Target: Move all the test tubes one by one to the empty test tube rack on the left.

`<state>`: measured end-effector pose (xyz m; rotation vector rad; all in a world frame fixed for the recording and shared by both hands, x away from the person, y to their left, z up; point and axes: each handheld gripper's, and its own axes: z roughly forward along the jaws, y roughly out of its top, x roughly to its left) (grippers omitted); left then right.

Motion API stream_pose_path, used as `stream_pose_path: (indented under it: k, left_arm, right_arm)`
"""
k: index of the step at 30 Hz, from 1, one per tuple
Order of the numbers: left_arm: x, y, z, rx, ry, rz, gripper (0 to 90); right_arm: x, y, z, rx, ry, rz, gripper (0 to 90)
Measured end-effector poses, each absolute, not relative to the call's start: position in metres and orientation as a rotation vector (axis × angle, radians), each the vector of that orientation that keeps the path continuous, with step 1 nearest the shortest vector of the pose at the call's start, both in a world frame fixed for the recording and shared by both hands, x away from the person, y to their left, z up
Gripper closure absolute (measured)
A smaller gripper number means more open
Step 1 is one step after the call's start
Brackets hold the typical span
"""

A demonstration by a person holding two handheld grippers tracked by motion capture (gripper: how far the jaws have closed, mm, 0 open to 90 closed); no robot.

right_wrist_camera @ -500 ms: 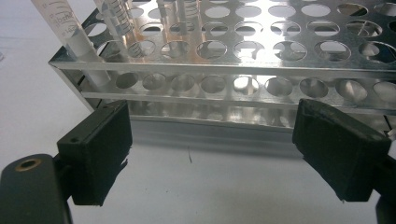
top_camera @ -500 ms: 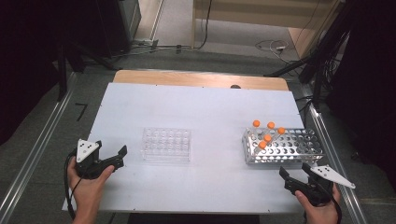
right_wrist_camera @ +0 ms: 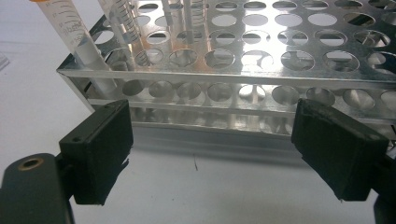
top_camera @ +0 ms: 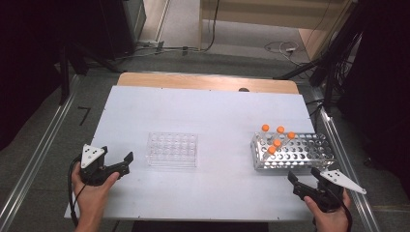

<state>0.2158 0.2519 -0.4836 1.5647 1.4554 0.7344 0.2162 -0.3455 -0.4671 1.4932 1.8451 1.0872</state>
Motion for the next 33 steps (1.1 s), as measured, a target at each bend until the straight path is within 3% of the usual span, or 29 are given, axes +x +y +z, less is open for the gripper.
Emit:
stream_pose_path:
  k: [33]
  left_arm:
    - [0.223, 0.244, -0.487, 1.583, 1.446, 0.738, 8.5]
  right_arm:
    - [0.240, -0.299, -0.457, 1.404, 1.909, 1.177, 15.8]
